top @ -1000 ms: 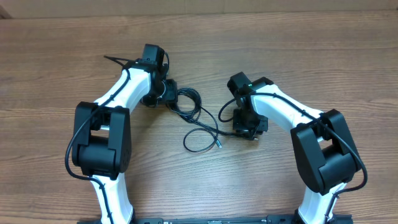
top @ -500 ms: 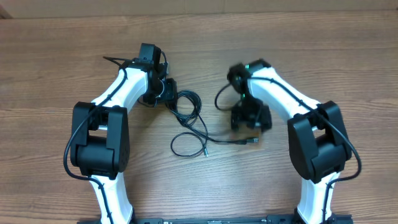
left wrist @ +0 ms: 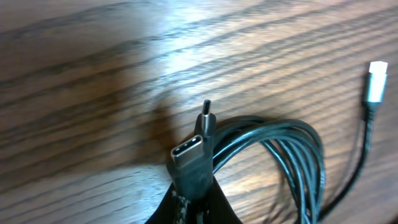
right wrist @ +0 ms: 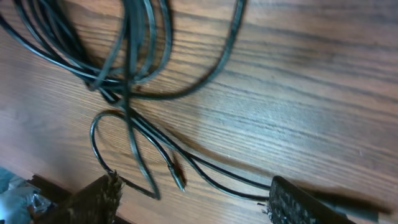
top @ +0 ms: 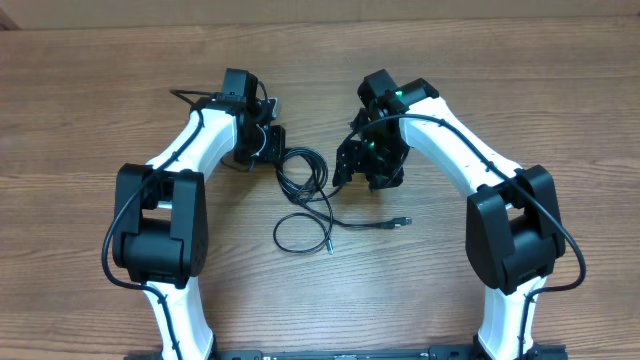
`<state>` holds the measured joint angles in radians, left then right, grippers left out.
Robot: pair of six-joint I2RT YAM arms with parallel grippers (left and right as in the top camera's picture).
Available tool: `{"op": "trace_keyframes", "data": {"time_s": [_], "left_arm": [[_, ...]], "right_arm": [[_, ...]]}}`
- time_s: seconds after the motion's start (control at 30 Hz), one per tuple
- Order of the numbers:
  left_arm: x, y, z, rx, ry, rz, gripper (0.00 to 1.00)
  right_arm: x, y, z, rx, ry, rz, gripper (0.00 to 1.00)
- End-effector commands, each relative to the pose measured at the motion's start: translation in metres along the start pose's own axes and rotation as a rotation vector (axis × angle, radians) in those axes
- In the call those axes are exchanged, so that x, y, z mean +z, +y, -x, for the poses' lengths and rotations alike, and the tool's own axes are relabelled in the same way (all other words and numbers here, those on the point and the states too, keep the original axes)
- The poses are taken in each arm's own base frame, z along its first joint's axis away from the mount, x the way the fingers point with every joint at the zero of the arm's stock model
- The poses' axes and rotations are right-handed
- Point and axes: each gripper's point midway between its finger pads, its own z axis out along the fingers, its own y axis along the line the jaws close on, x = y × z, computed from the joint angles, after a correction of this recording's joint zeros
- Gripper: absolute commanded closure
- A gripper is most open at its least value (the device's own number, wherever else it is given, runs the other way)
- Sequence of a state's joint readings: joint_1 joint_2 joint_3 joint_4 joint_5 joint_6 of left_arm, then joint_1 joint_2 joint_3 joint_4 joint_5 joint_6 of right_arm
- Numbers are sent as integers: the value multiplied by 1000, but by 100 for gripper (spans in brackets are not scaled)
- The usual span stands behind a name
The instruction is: Untangle cables
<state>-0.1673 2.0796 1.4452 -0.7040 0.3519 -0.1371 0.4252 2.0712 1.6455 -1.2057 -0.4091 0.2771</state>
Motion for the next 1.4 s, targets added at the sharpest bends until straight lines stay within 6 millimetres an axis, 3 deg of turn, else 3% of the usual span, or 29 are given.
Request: {"op": "trace_keyframes", "data": {"time_s": [0.0, 0.1, 0.3, 0.47, 0.7, 0.87, 1.0, 1.03, 1.27, 1.37], "left_arm": [[-4, -13, 1, 53, -5, -86, 96], [-4, -13, 1, 52, -5, -86, 96], [-5, -12, 1, 46, -5, -86, 96], [-5, -17, 0, 51, -2, -117, 96], [-6, -21, -1, 50, 6, -148, 96], [-10, -18, 0, 26, 5, -173, 96], [-10, -21, -1, 27, 6, -190, 96], [-10, -22, -1, 27, 7, -193, 96], [-10, -22, -1, 28, 6, -192, 95], [-10, -17, 0, 24, 4, -172, 46]], "right_arm": [[-2, 6, 6, 33, -26, 31, 32], [2, 21, 13, 0, -63, 55, 41], [17, 67, 17, -159, -133, 86, 41], [34, 88, 25, -240, -209, 42, 42], [51, 88, 35, -281, -284, -29, 43], [78, 77, 42, -298, -338, -1, 44], [95, 70, 39, -310, -351, 28, 57], [98, 68, 38, -312, -355, 31, 66], [99, 68, 39, -312, -358, 32, 96], [94, 81, 35, -325, -330, 130, 96]]}}
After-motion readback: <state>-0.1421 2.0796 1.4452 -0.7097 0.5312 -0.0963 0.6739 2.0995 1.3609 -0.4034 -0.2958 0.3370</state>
